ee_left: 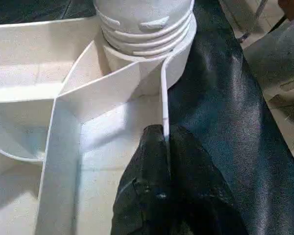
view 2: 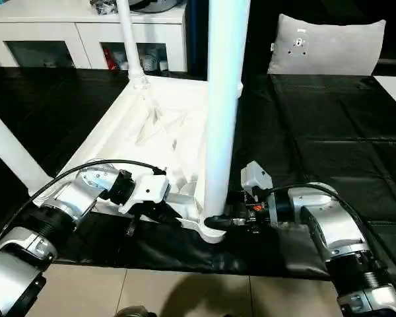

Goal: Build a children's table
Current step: Rotate leg to tighten

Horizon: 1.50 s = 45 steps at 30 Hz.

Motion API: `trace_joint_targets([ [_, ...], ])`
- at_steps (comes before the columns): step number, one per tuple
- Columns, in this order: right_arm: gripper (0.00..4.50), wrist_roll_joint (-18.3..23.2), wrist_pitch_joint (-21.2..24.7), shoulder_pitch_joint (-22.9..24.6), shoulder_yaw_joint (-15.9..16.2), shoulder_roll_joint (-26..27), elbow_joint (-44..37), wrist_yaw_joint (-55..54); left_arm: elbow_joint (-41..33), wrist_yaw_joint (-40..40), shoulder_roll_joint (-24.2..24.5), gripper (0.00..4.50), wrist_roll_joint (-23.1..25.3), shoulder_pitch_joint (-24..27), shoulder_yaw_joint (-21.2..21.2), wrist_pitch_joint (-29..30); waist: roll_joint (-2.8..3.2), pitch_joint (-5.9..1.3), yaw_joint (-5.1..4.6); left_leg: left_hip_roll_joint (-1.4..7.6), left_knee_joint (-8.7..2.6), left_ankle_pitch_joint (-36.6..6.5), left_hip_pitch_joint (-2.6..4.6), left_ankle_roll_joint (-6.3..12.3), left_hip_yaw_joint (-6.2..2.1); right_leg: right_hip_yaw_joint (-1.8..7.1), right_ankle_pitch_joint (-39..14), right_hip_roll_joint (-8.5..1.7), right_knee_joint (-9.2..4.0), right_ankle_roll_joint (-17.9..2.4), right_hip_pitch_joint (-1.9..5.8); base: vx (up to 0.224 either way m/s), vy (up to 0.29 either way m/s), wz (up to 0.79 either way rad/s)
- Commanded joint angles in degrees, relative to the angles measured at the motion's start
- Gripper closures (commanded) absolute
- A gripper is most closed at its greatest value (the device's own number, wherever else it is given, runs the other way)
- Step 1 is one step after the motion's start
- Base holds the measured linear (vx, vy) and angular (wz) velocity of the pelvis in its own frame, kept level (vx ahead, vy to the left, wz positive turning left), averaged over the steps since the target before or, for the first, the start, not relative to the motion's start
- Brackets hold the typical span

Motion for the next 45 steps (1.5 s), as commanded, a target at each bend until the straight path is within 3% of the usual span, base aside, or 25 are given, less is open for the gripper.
trace_joint_targets([
  [1, 2.4, 2.0, 2.1, -0.4, 0.6, -0.3, -2.1, 2.1, -0.6, -1.6, -0.2, 4.5, 0.5, -0.7, -1.0, 0.0, -1.17, -4.58, -0.31, 3.4, -3.49, -3.8, 0.25, 6.59, -0.65, 3.33, -13.5, -4.59, -3.2, -9.5, 3.89, 0.0, 0.0, 0.0],
  [9, 2.47, 4.4, 7.6, 2.1, -0.7, 2.4, -6.2, -3.6, -3.2, 3.5, -1.3, 4.5, -1.4, 0.5, 2.2, 7.2, -1.08, -4.42, -0.31, 3.49, -3.61, -3.8, 0.22, 5.96, -0.68, 3.32, -14.8, -4.58, -3.37, -9.1, 3.82, 0.0, 0.0, 0.0],
  [11, 2.48, 2.2, 9.0, 2.1, -0.9, 4.8, -6.1, -9.8, -4.8, 6.0, -2.0, 4.5, -1.8, 0.9, 3.3, 10.7, -1.19, -4.16, -0.62, 3.21, -3.77, -5.5, 0.22, 4.77, -0.65, 3.15, -18.7, -4.59, -3.87, -8.1, 3.78, 0.0, 0.0, 0.0],
  [12, 2.48, -1.5, 10.7, 0.4, -1.9, 9.4, -3.6, -20.4, -6.9, 10.2, -3.8, 4.5, -2.2, 1.3, 4.6, 15.7, -1.19, -4.01, -0.79, 2.98, -3.9, -6.7, 0.45, 3.79, -0.62, 3.04, -22.5, -4.62, -4.46, -6.8, 3.68, 0.0, 0.0, 0.0],
  [13, 2.48, -1.5, 10.7, 0.4, -1.9, 9.4, -3.6, -20.4, -6.9, 10.2, -3.8, 4.5, -2.2, 1.3, 4.6, 15.7, -1.26, -3.85, -1.13, 2.89, -3.95, -7.1, 0.28, 3.03, -0.63, 2.99, -23.7, -4.58, -4.36, -6.4, 3.7, -0.063, -0.013, -0.08],
  [14, 2.48, -3.0, 11.8, -0.6, -2.5, 11.7, -2.2, -25.2, -7.7, 12.5, -4.9, 4.5, -2.3, 1.4, 5.2, 17.9, -1.43, -3.4, -2.51, 2.09, -4.08, -9.7, 0.27, 1.39, -0.84, 2.13, -30.9, -4.47, -5.58, -3.4, 4.03, 0.0, 0.0, 0.0],
  [15, 2.48, -3.6, 12.2, -1.0, -2.7, 12.4, -1.7, -26.9, -8.0, 13.5, -5.3, 4.5, -2.2, 1.5, 5.4, 18.8, -1.24, -3.37, -2.86, 2.05, -4.08, -10.4, 0.34, 1.0, -0.92, 1.93, -32.4, -4.49, -5.79, -2.7, 4.03, 0.0, 0.0, 0.0],
  [16, 2.48, -4.5, 12.9, -1.8, -2.9, 13.6, -0.8, -29.6, -8.1, 15.7, -6.3, 4.5, -2.1, 1.3, 5.8, 19.8, -0.81, -3.18, -3.84, 1.92, -3.99, -12.2, 0.69, 0.95, -0.96, 1.61, -34.5, -4.39, -6.55, -1.5, 3.73, 0.0, 0.0, 0.0],
  [17, 2.48, -5.6, 14.2, -2.8, -3.2, 15.2, 0.4, -33.2, -8.2, 18.6, -7.8, 4.5, -2.0, 1.0, 6.5, 21.7, -0.83, -3.1, -4.97, 1.88, -4.02, -13.8, 0.67, 0.97, -1.06, 1.08, -35.0, -4.15, -7.01, -1.0, 3.89, 0.0, 0.0, 0.0],
  [18, 2.48, -6.4, 15.2, -3.6, -3.4, 16.3, 1.2, -35.8, -8.3, 20.6, -8.8, 4.5, -2.0, 0.8, 7.0, 23.0, -0.85, -3.13, -5.5, 1.85, -4.02, -14.4, 0.58, 0.81, -1.23, 0.85, -35.0, -4.07, -7.03, -0.8, 3.98, 0.0, 0.0, 0.0],
  [19, 2.5, -7.0, 15.8, -4.3, -3.9, 17.5, 2.2, -38.3, -8.0, 22.9, -10.0, 4.5, -1.9, 0.4, 7.6, 24.0, -0.91, -3.15, -6.41, 1.67, -3.77, -15.7, 0.95, 0.84, -1.23, 0.5, -35.3, -3.99, -7.39, -0.5, 3.75, 0.0, 0.0, 0.0],
  [21, 2.51, -7.9, 17.3, -5.9, -5.4, 20.4, 4.2, -45.0, -7.0, 28.9, -12.9, 4.5, -1.6, -0.7, 9.2, 26.2, -0.75, -3.41, -7.05, 1.43, -3.64, -14.8, 0.7, 1.68, -1.23, 0.26, -34.3, -4.06, -7.66, -0.3, 4.05, 0.0, 0.0, 0.0],
  [24, 2.51, -10.0, 17.1, -7.6, -7.0, 23.8, 7.2, -53.1, -6.2, 36.7, -16.6, 4.5, -1.0, -1.9, 11.1, 27.8, -0.45, -3.83, -8.0, 2.17, -4.01, -13.2, 0.29, 2.55, -1.55, 0.12, -27.8, -4.2, -6.95, -2.5, 4.46, 0.0, 0.0, 0.0],
  [25, 2.51, -10.4, 16.9, -7.8, -7.5, 24.5, 7.7, -54.6, -6.5, 37.7, -17.2, 4.5, -0.9, -1.8, 11.4, 28.4, -0.52, -3.98, -8.01, 2.24, -3.91, -13.5, 0.66, 2.7, -1.48, 0.2, -26.1, -4.27, -6.97, -3.3, 4.18, 0.0, 0.0, 0.0],
  [26, 2.51, -10.5, 15.1, -7.9, -7.4, 24.7, 8.0, -54.5, -6.6, 37.9, -17.4, 4.5, -0.9, -1.8, 11.4, 28.4, -0.65, -4.02, -8.12, 2.22, -4.02, -12.5, 0.27, 3.26, -1.44, 0.52, -23.9, -4.35, -6.45, -4.4, 4.43, 0.0, 0.0, 0.0],
  [28, 2.51, -10.6, 12.6, -7.8, -7.4, 24.9, 8.1, -54.1, -7.2, 38.4, -17.6, 4.5, -0.8, -1.8, 11.3, 28.8, -0.6, -4.2, -7.9, 2.36, -3.88, -11.3, 0.38, 4.11, -1.23, 0.91, -21.7, -4.58, -6.19, -5.6, 4.26, 0.0, 0.0, 0.0],
  [29, 1.97, -10.2, 10.4, -7.4, -7.7, 25.0, 7.3, -52.9, -7.6, 38.6, -17.3, 4.5, -0.4, -1.7, 11.1, 28.9, -0.52, -4.38, -7.77, 2.33, -3.81, -9.5, 0.06, 4.75, -1.21, 1.12, -19.0, -4.56, -5.6, -6.7, 4.52, 0.0, 0.0, 0.0],
  [31, 1.83, -10.0, 9.6, -6.7, -7.7, 24.6, 6.2, -51.7, -7.7, 38.3, -16.7, 4.5, -0.1, -1.6, 10.9, 28.4, -0.58, -4.47, -7.45, 2.35, -3.69, -7.6, -0.07, 5.73, -1.06, 1.21, -17.3, -4.54, -5.39, -7.4, 4.58, 0.0, 0.0, 0.0],
  [33, 1.47, -9.1, 8.3, -5.1, -7.9, 23.2, 3.7, -48.9, -7.7, 37.2, -15.3, 4.5, 0.3, -1.2, 10.5, 27.2, -0.59, -4.72, -6.77, 2.51, -3.48, -4.1, -0.38, 7.23, -1.02, 1.45, -12.3, -4.59, -4.63, -8.5, 4.79, 0.0, 0.0, 0.0],
  [34, 1.47, -8.9, 8.1, -4.8, -8.0, 22.9, 3.3, -48.4, -7.6, 37.0, -15.1, 4.5, 0.4, -1.2, 10.5, 27.1, -0.27, -4.75, -6.69, 2.55, -3.46, -3.6, -0.37, 7.51, -1.09, 1.44, -11.5, -4.59, -4.4, -8.8, 4.77, 0.0, 0.0, 0.0],
  [35, 1.47, -8.5, 7.8, -4.5, -8.3, 22.4, 2.7, -47.6, -7.5, 36.5, -14.6, 4.5, 0.4, -1.1, 10.4, 26.4, -0.42, -4.77, -6.63, 2.65, -3.43, -3.2, -0.35, 8.03, -1.06, 1.44, -10.5, -4.49, -4.31, -9.3, 4.75, 0.0, 0.0, 0.0],
  [37, 1.2, -8.0, 7.1, -4.0, -8.4, 21.4, 2.1, -45.9, -7.5, 35.6, -14.0, 4.5, 0.4, -0.9, 10.2, 25.8, -0.39, -4.61, -6.26, 2.73, -3.47, -3.9, -0.24, 8.41, -0.97, 1.43, -11.8, -4.55, -4.47, -9.4, 4.72, 0.0, 0.0, 0.0],
  [38, 1.09, -7.2, 5.1, -2.8, -8.5, 18.0, 1.0, -41.0, -7.0, 32.3, -12.1, 4.5, 0.6, -0.5, 9.2, 22.9, -0.24, -4.62, -6.05, 2.72, -3.5, -4.2, -0.17, 8.28, -0.96, 1.4, -12.5, -4.6, -4.6, -9.1, 4.71, 0.0, 0.0, 0.0],
  [42, 0.75, -6.3, 2.1, -1.3, -7.8, 13.3, 0.4, -33.4, -6.6, 27.9, -9.6, 4.5, 0.7, -0.2, 8.0, 20.6, -0.13, -4.35, -5.28, 3.06, -3.75, -7.2, 0.17, 7.27, -0.98, 1.45, -15.3, -4.52, -4.96, -8.1, 4.56, 0.0, 0.0, 0.0],
  [45, 0.53, -5.5, 0.7, 0.0, -7.0, 9.4, -0.4, -26.9, -6.4, 23.0, -7.7, 4.5, 0.3, 0.0, 6.8, 18.1, -0.03, -4.38, -4.46, 3.19, -3.78, -8.2, 0.35, 6.62, -1.01, 1.52, -15.3, -4.57, -4.81, -8.6, 4.44, 0.0, 0.0, 0.0],
])
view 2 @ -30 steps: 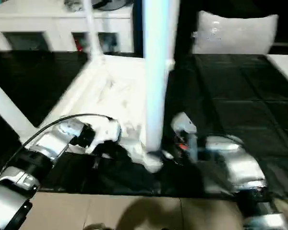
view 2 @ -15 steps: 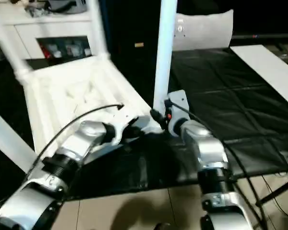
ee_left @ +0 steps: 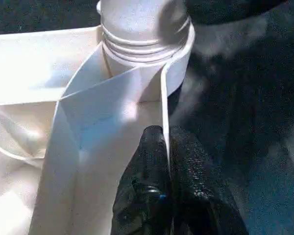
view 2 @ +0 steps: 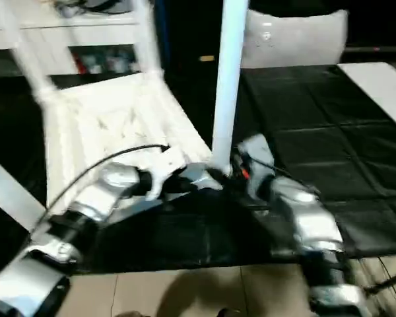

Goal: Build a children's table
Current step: Rotate leg to tighten

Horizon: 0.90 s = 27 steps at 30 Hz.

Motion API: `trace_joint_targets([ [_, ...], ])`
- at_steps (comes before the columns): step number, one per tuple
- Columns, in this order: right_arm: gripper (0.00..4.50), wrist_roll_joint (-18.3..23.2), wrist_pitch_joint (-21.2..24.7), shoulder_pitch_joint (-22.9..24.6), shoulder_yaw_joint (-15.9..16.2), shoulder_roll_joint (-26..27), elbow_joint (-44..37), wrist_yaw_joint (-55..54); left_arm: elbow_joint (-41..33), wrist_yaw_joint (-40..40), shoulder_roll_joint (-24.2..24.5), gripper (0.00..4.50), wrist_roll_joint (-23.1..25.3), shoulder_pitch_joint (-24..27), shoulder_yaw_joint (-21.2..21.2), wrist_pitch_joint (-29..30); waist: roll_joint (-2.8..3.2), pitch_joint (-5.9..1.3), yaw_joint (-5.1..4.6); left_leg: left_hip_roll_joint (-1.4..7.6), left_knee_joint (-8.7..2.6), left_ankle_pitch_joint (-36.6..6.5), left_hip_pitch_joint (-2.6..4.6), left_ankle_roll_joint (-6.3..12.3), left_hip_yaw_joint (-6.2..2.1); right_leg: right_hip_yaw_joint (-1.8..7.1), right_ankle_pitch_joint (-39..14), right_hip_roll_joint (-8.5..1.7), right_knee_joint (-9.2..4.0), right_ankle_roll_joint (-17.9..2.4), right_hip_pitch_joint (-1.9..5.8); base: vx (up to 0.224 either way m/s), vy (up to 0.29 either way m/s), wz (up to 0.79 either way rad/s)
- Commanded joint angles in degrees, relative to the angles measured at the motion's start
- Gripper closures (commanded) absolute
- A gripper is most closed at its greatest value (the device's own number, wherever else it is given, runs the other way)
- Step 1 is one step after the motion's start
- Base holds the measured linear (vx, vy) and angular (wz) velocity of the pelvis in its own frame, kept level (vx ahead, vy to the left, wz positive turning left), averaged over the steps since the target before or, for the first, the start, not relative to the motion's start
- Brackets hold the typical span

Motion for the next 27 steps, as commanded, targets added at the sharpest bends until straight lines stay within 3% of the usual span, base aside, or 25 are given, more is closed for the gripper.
trace_joint_targets([
  [1, 0.53, 0.9, -2.2, 1.1, 2.0, -3.4, -2.1, 8.0, -2.3, -7.4, 1.5, 4.5, -1.0, -0.9, -1.7, -6.4, -0.65, -4.47, 0.22, 2.92, -3.63, -8.6, 0.31, 6.77, -0.78, 3.44, -16.3, -4.05, -3.67, -8.6, 4.18, 0.0, 0.0, 0.0],
  [4, 0.53, 1.4, -4.2, 1.9, 3.4, -6.8, -2.8, 15.1, -1.7, -14.3, 3.8, 4.5, -1.1, -0.6, -4.1, -10.8, -0.36, -4.62, 1.23, 3.21, -3.52, -7.9, 0.37, 6.94, -0.69, 3.66, -14.6, -4.2, -3.19, -9.2, 4.01, 0.0, 0.0, 0.0],
  [10, 0.68, 3.3, -6.0, 1.7, 5.0, -8.6, -3.1, 21.8, -2.0, -21.2, 5.9, 4.5, -1.3, -0.1, -6.8, -13.9, -0.45, -4.67, 3.13, 3.74, -3.68, -8.4, 0.81, 5.99, -0.62, 3.86, -14.3, -4.32, -2.84, -10.2, 3.58, 0.0, 0.0, 0.0],
  [14, 1.03, 5.2, -3.9, 0.7, 6.6, -9.8, -2.9, 27.3, -1.5, -26.0, 8.0, 4.5, -0.5, -0.5, -8.5, -17.0, -0.55, -4.65, 3.61, 3.59, -3.73, -8.9, 0.72, 5.68, -0.61, 3.88, -15.2, -4.48, -2.96, -9.8, 3.76, 0.0, 0.0, 0.0],
  [15, 1.03, 5.2, -3.9, 0.7, 6.6, -9.8, -2.9, 27.3, -1.5, -26.0, 8.0, 4.5, -0.5, -0.5, -8.5, -17.0, -0.96, -4.66, 3.8, 3.51, -3.71, -8.6, 0.58, 5.72, -0.6, 3.89, -15.8, -4.57, -2.88, -9.5, 3.89, 0.0, 0.0, 0.0],
  [19, 1.45, 6.3, -2.4, 0.2, 7.4, -10.3, -2.4, 30.8, 0.5, -27.1, 8.3, 4.5, -0.3, -1.4, -8.3, -19.0, -0.93, -4.56, 4.06, 3.43, -3.72, -8.6, 0.62, 5.26, -0.55, 3.78, -19.0, -4.54, -3.3, -8.1, 3.76, 0.0, 0.0, 0.0],
  [27, 2.0, 7.8, -0.6, 0.8, 7.9, -11.2, -3.3, 33.5, 1.8, -27.5, 8.4, 4.5, -0.8, -1.8, -8.0, -19.8, -0.97, -4.69, 4.11, 3.39, -3.64, -7.6, 0.55, 5.19, -0.56, 3.71, -18.8, -4.44, -3.29, -7.6, 3.77, 0.0, 0.0, 0.0],
])
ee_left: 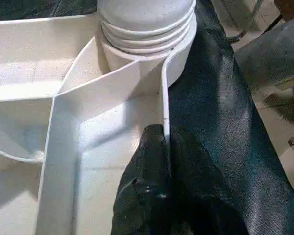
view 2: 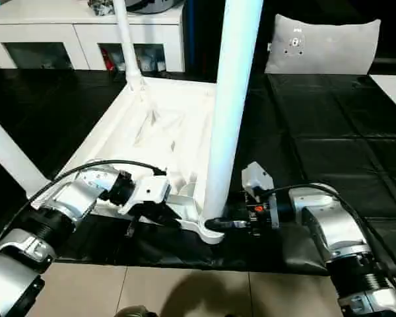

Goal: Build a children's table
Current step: Rotate leg to tighten

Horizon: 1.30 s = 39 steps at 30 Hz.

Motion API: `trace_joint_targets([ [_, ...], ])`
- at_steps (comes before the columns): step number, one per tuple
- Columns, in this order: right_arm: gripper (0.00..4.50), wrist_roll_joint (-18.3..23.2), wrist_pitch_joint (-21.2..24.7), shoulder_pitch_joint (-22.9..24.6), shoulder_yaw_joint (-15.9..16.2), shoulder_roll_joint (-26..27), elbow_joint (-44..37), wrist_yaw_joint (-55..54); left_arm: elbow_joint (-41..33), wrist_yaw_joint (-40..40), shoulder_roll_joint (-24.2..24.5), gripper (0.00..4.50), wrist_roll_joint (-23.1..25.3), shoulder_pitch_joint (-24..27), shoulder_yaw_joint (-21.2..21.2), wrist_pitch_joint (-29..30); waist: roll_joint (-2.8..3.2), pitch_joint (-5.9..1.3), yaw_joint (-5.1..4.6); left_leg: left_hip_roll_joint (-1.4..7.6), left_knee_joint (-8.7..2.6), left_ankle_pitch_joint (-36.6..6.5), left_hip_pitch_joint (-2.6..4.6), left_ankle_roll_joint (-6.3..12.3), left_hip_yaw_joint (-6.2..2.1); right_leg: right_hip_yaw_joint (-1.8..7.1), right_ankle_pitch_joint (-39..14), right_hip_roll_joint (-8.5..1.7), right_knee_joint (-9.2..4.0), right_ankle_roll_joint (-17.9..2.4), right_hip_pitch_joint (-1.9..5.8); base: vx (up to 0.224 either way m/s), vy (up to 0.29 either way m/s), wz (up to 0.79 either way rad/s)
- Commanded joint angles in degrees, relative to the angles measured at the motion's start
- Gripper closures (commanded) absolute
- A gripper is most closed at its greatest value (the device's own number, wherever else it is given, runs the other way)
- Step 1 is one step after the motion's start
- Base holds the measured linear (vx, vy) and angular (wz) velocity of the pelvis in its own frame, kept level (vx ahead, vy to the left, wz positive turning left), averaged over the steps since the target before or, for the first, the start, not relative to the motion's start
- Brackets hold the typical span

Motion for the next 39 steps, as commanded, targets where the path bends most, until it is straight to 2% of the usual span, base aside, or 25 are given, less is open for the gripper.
trace_joint_targets([
  [1, 2.09, 1.1, 1.0, -0.3, 0.4, -0.5, -1.7, 2.0, 0.1, -1.3, 0.3, 4.5, 0.3, -1.2, -0.5, -1.1, -0.98, -4.72, -0.38, 3.34, -3.81, -7.3, 0.47, 5.19, -0.71, 3.66, -18.1, -4.36, -3.37, -7.9, 3.61, 0.0, 0.0, 0.0],
  [2, 2.28, 1.4, 1.4, -0.2, 0.4, -0.4, -1.8, 2.2, 0.2, -1.4, 0.3, 4.5, 0.3, -1.1, -0.4, -1.1, -0.93, -4.71, -0.36, 3.4, -3.82, -7.3, 0.49, 5.25, -0.72, 3.64, -17.9, -4.35, -3.33, -8.1, 3.58, 0.0, 0.0, 0.0],
  [5, 2.41, 2.3, 2.4, 0.1, 0.3, 0.0, -1.8, 2.2, 0.1, -1.6, 0.3, 4.5, 0.0, -0.7, -0.3, -1.0, -0.92, -4.7, -0.35, 3.4, -3.83, -7.4, 0.46, 5.19, -0.73, 3.64, -17.8, -4.37, -3.33, -8.2, 3.63, 0.0, 0.0, 0.0],
  [11, 2.49, 3.8, 6.0, 0.9, -0.4, 4.0, -2.2, -3.4, -1.8, 0.7, -0.8, 4.5, -1.7, 0.2, 1.6, 2.7, -1.03, -4.56, -0.49, 3.2, -3.9, -8.0, 0.38, 4.6, -0.68, 3.52, -19.9, -4.38, -3.59, -7.5, 3.64, 0.0, 0.0, 0.0],
  [12, 2.5, 3.4, 6.6, 1.0, -0.5, 5.2, -2.3, -5.9, -2.3, 2.3, -1.4, 4.5, -1.9, 0.3, 2.2, 4.2, -0.59, -4.43, -0.56, 3.22, -3.98, -8.3, 0.41, 4.08, -0.72, 3.47, -21.3, -4.43, -3.75, -7.0, 3.58, 0.0, 0.0, 0.0],
  [13, 2.5, 3.3, 6.7, 1.0, -0.5, 5.3, -2.3, -6.1, -2.3, 2.5, -1.4, 4.5, -1.9, 0.3, 2.2, 4.3, -0.59, -4.43, -0.56, 3.22, -3.98, -8.3, 0.41, 4.08, -0.72, 3.47, -21.3, -4.43, -3.75, -7.0, 3.58, 0.0, 0.0, 0.0],
  [14, 2.5, -0.2, 7.5, 0.6, -0.7, 8.5, -2.0, -15.2, -2.9, 7.9, -3.2, 4.5, -1.5, 0.0, 3.6, 8.2, -0.73, -4.17, -0.92, 2.88, -3.95, -9.8, 0.68, 3.24, -0.61, 3.16, -25.4, -4.3, -4.56, -5.5, 3.41, 0.0, 0.0, 0.0],
  [16, 2.5, -1.7, 7.8, 0.1, -1.0, 10.1, -1.5, -19.5, -3.2, 10.2, -4.2, 4.5, -1.4, -0.1, 4.2, 10.3, -0.61, -3.87, -1.65, 2.62, -4.18, -11.7, 0.94, 1.67, -0.75, 2.79, -28.8, -4.17, -5.12, -4.2, 3.33, 0.0, 0.0, 0.0],
  [17, 2.5, -3.7, 8.4, -0.9, -1.5, 12.3, -0.4, -25.3, -3.6, 13.6, -5.6, 4.5, -1.2, -0.3, 5.0, 12.5, -0.81, -3.64, -2.64, 2.26, -4.14, -13.3, 0.94, 0.85, -0.79, 2.34, -31.4, -3.99, -5.56, -2.9, 3.43, 0.0, 0.0, 0.0],
  [18, 2.5, -6.2, 9.6, -2.4, -2.5, 15.2, 1.3, -33.0, -4.0, 18.5, -7.8, 4.5, -1.0, -0.6, 6.1, 15.7, -0.77, -3.52, -3.64, 2.11, -4.12, -14.7, 0.88, 0.21, -1.06, 1.8, -33.2, -3.95, -5.89, -1.7, 3.61, 0.0, 0.0, 0.0],
  [19, 2.5, -6.3, 9.7, -2.6, -2.6, 15.4, 1.5, -33.5, -4.0, 18.8, -8.0, 4.5, -1.0, -0.6, 6.2, 15.9, -0.69, -3.42, -4.35, 2.14, -4.17, -15.5, 0.83, -0.06, -1.19, 1.53, -33.8, -3.87, -6.05, -1.3, 3.66, 0.0, 0.0, 0.0],
  [20, 2.51, -7.7, 10.6, -3.7, -3.3, 17.1, 2.8, -38.1, -4.1, 21.6, -9.5, 4.5, -1.1, -0.7, 6.8, 17.6, -0.65, -3.56, -5.51, 1.9, -3.9, -17.0, 0.88, -0.04, -1.35, 0.88, -34.8, -3.84, -6.63, 0.0, 3.83, 0.0, 0.0, 0.0],
  [21, 2.53, -8.3, 10.9, -4.3, -3.5, 17.8, 3.4, -39.9, -4.0, 22.8, -10.1, 4.5, -1.1, -0.9, 7.1, 18.2, -0.66, -3.61, -6.67, 1.7, -3.68, -17.6, 0.91, 0.5, -1.36, 0.52, -34.6, -3.8, -6.98, 0.3, 3.85, 0.0, 0.0, 0.0],
  [22, 2.53, -9.1, 11.4, -5.2, -4.1, 19.0, 4.3, -43.2, -3.8, 25.0, -11.3, 4.5, -1.0, -1.1, 7.5, 19.1, -0.67, -3.6, -7.12, 1.63, -3.63, -17.4, 0.8, 0.8, -1.35, 0.47, -34.4, -3.81, -7.17, 0.4, 3.87, 0.0, 0.0, 0.0],
  [23, 2.54, -9.5, 12.0, -6.1, -4.9, 20.3, 5.3, -46.5, -3.5, 27.1, -12.5, 4.5, -1.0, -1.3, 8.0, 20.0, -0.35, -3.75, -7.76, 1.73, -3.65, -17.2, 0.89, 1.5, -1.32, 0.42, -32.9, -3.8, -7.26, -0.2, 3.89, 0.0, 0.0, 0.0],
  [24, 2.54, -9.8, 12.1, -7.0, -5.7, 21.6, 6.3, -49.5, -3.2, 29.8, -13.8, 4.5, -0.8, -1.5, 8.6, 20.8, -0.26, -3.82, -8.36, 1.91, -3.75, -16.7, 0.62, 1.94, -1.39, 0.36, -31.0, -3.84, -7.11, -0.9, 4.09, 0.0, 0.0, 0.0],
  [26, 2.54, -10.9, 9.6, -8.3, -6.4, 23.7, 8.2, -53.5, -2.3, 35.2, -16.5, 4.5, -0.2, -2.3, 9.7, 21.6, -0.42, -3.95, -8.86, 1.82, -3.69, -16.0, 0.66, 2.49, -1.24, 0.59, -28.8, -3.87, -6.99, -2.1, 3.88, 0.0, 0.0, 0.0],
  [27, 2.54, -10.8, 8.8, -8.3, -6.3, 23.9, 8.2, -53.1, -2.3, 35.8, -16.8, 4.5, -0.1, -2.4, 9.9, 21.7, -0.48, -4.15, -8.78, 1.76, -3.61, -14.9, 0.68, 2.95, -1.1, 0.81, -27.5, -3.95, -6.77, -2.8, 3.92, 0.0, 0.0, 0.0],
  [28, 2.2, -10.3, 7.8, -8.1, -6.2, 24.2, 7.9, -52.2, -2.4, 36.3, -17.2, 4.5, -0.1, -2.5, 10.0, 21.7, -0.53, -4.32, -8.59, 1.84, -3.75, -13.0, 0.26, 3.8, -1.14, 1.11, -25.3, -3.99, -6.26, -3.5, 4.28, 0.0, 0.0, 0.0],
  [30, 1.86, -10.4, 7.9, -7.9, -6.4, 24.6, 7.4, -52.3, -2.8, 36.6, -17.3, 4.5, 0.1, -2.4, 10.1, 22.3, -0.52, -4.55, -8.36, 2.21, -3.83, -10.2, -0.08, 4.94, -1.22, 1.57, -20.7, -3.96, -5.41, -5.0, 4.45, 0.0, 0.0, 0.0],
  [34, 1.55, -9.1, 6.8, -6.3, -7.1, 24.0, 4.1, -50.1, -3.4, 36.2, -15.5, 4.5, 1.4, -2.3, 9.7, 22.2, -0.46, -5.14, -7.47, 2.4, -3.38, -3.8, -0.65, 6.91, -1.18, 2.15, -12.6, -4.17, -3.73, -7.8, 4.74, 0.0, 0.0, 0.0],
  [36, 1.43, -8.9, 6.5, -5.8, -7.0, 22.9, 3.7, -48.8, -3.3, 35.5, -14.8, 4.5, 1.4, -2.2, 9.7, 21.7, -0.39, -5.16, -7.09, 2.46, -3.28, -2.8, -0.59, 7.77, -1.09, 2.2, -10.7, -4.13, -3.52, -8.4, 4.66, 0.0, 0.0, 0.0],
  [37, 1.23, -8.3, 4.5, -4.8, -6.9, 20.3, 3.2, -44.9, -3.0, 33.8, -13.4, 4.5, 1.5, -2.1, 9.4, 19.5, -0.35, -5.07, -6.69, 2.43, -3.24, -3.3, -0.54, 8.62, -0.96, 2.18, -11.0, -4.1, -3.61, -8.5, 4.64, 0.0, 0.0, 0.0],
  [39, 1.1, -6.8, 3.5, -3.8, -7.3, 17.6, 2.2, -40.1, -3.0, 30.6, -11.6, 4.5, 1.4, -1.6, 8.8, 18.4, -0.25, -5.06, -6.19, 2.64, -3.29, -3.6, -0.34, 8.75, -0.94, 2.25, -11.7, -4.08, -3.65, -8.2, 4.52, 0.0, 0.0, 0.0],
])
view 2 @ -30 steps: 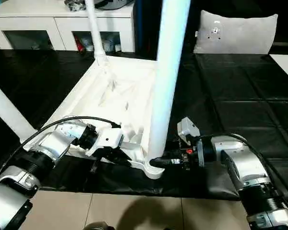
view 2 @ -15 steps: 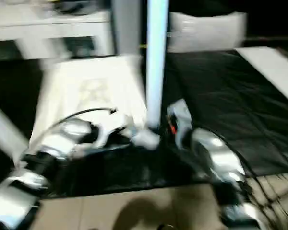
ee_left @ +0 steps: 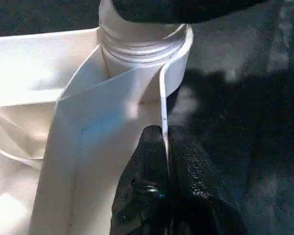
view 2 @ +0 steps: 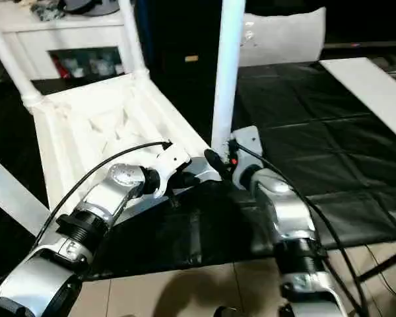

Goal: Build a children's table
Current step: Rotate leg to tighten

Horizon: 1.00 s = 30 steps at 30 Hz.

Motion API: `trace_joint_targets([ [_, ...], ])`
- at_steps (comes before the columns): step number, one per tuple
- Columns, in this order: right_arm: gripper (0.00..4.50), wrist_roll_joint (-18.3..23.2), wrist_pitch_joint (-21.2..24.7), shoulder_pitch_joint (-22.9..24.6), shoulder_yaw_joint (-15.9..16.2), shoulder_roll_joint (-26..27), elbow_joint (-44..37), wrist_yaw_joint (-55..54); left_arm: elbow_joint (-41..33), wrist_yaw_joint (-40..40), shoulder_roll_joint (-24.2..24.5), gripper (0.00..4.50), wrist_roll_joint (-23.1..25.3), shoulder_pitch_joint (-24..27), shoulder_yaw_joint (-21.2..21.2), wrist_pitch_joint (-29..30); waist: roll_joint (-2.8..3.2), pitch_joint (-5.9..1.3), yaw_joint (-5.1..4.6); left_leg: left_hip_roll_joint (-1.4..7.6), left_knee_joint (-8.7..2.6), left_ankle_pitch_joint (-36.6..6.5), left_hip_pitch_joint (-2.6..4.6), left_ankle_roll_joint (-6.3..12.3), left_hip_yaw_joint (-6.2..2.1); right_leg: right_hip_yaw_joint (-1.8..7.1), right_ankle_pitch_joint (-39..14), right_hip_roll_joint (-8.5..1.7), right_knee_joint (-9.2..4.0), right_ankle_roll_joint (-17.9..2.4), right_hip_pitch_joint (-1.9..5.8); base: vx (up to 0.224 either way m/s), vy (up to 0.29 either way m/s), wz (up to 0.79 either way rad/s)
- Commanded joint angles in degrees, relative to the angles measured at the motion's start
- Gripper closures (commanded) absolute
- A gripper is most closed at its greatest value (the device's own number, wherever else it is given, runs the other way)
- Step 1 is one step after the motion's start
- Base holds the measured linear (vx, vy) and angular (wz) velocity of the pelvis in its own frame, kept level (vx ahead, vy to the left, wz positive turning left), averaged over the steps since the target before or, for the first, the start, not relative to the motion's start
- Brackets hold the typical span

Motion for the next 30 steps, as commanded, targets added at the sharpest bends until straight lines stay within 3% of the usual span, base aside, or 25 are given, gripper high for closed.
trace_joint_targets([
  [1, 0.99, 2.4, -0.9, 1.1, 2.0, -1.4, -2.0, 7.3, -2.4, -4.4, 1.5, 4.5, -0.9, -1.1, -0.7, -4.2, -0.49, -4.93, 0.7, 2.15, -2.95, -3.8, -0.03, 8.97, -0.74, 3.52, -12.3, -4.08, -2.87, -7.8, 4.48, 0.0, 0.0, 0.0],
  [9, 0.22, 5.7, -2.3, 3.4, 3.9, -11.6, -4.9, 25.3, -2.9, -19.0, 7.0, 4.5, -1.7, 1.0, -4.9, -11.6, -0.35, -4.44, 3.05, 2.7, -3.36, -9.6, 0.77, 6.33, -0.59, 3.84, -18.0, -4.08, -3.28, -6.8, 3.92, 0.0, 0.0, 0.0],
  [15, 0.22, 7.0, -4.1, 3.9, 6.1, -16.4, -5.7, 36.0, -3.6, -29.6, 10.9, 4.5, -2.2, 1.3, -7.9, -16.6, -0.37, -4.47, 4.6, 2.78, -3.4, -9.9, 0.93, 5.61, -0.45, 4.09, -19.5, -4.18, -3.2, -6.7, 3.78, 0.0, 0.0, 0.0],
  [17, 0.56, 7.9, -3.3, 3.8, 6.5, -16.9, -5.9, 38.1, -3.4, -31.3, 11.3, 4.5, -2.2, 1.1, -8.2, -17.3, -0.41, -4.57, 5.04, 2.89, -3.39, -9.2, 0.93, 5.49, -0.48, 4.18, -18.8, -4.2, -3.04, -7.0, 3.68, 0.0, 0.0, 0.0],
  [19, 0.59, 8.9, -2.1, 3.5, 7.1, -17.3, -5.9, 40.1, -3.3, -33.5, 11.8, 4.5, -2.4, 1.0, -8.7, -18.1, -0.53, -4.57, 5.31, 2.89, -3.44, -8.8, 0.9, 5.43, -0.53, 4.16, -19.0, -4.22, -2.96, -7.1, 3.77, 0.0, 0.0, 0.0],
  [30, 1.62, 9.9, -0.1, 2.7, 9.1, -17.7, -5.6, 44.0, -2.8, -37.7, 12.8, 4.5, -2.6, 0.7, -9.8, -20.2, -0.76, -4.48, 5.7, 2.72, -3.5, -9.0, 0.98, 4.58, -0.42, 4.2, -22.1, -4.2, -3.31, -5.9, 3.65, 0.0, 0.0, 0.0],
])
